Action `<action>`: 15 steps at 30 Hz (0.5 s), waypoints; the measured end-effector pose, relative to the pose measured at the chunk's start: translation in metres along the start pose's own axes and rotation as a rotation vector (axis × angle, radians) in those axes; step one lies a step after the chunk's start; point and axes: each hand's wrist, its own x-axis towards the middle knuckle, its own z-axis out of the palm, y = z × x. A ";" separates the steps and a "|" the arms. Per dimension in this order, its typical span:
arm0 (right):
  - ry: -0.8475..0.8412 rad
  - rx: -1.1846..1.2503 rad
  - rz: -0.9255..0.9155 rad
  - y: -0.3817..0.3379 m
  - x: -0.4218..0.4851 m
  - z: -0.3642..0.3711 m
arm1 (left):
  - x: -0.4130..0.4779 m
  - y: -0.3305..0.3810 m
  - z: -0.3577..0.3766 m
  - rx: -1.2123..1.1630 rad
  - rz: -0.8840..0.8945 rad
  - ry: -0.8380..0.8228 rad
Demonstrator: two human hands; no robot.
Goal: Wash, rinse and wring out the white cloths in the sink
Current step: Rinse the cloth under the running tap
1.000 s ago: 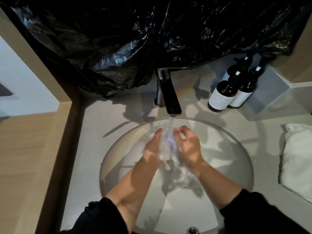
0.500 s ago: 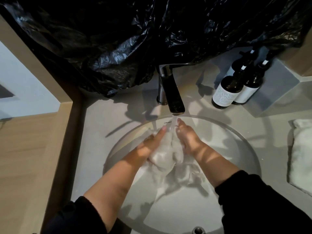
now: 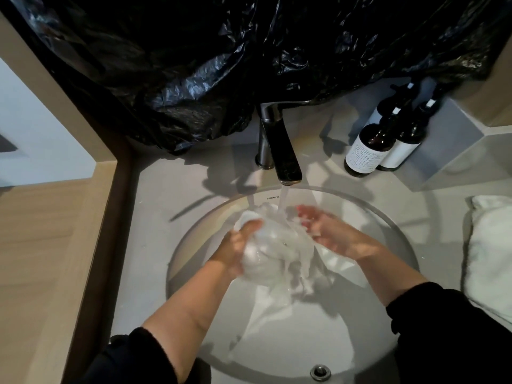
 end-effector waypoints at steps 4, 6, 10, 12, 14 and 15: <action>-0.113 -0.177 0.113 0.026 0.004 -0.017 | 0.001 0.004 -0.006 -0.176 -0.059 -0.090; -0.149 -0.201 0.221 0.027 -0.001 -0.014 | -0.001 0.006 -0.004 -0.268 -0.035 -0.097; -0.051 -0.129 0.275 0.040 -0.002 -0.013 | 0.002 0.012 -0.003 -0.412 0.088 -0.206; 0.021 0.007 0.225 0.031 -0.005 -0.013 | 0.004 0.011 -0.005 -0.361 0.093 -0.153; 0.083 0.167 0.102 0.013 -0.011 -0.016 | 0.010 0.004 -0.009 -0.233 0.098 -0.002; 0.082 0.230 0.026 0.001 -0.016 -0.016 | 0.012 0.001 -0.009 -0.193 0.092 0.087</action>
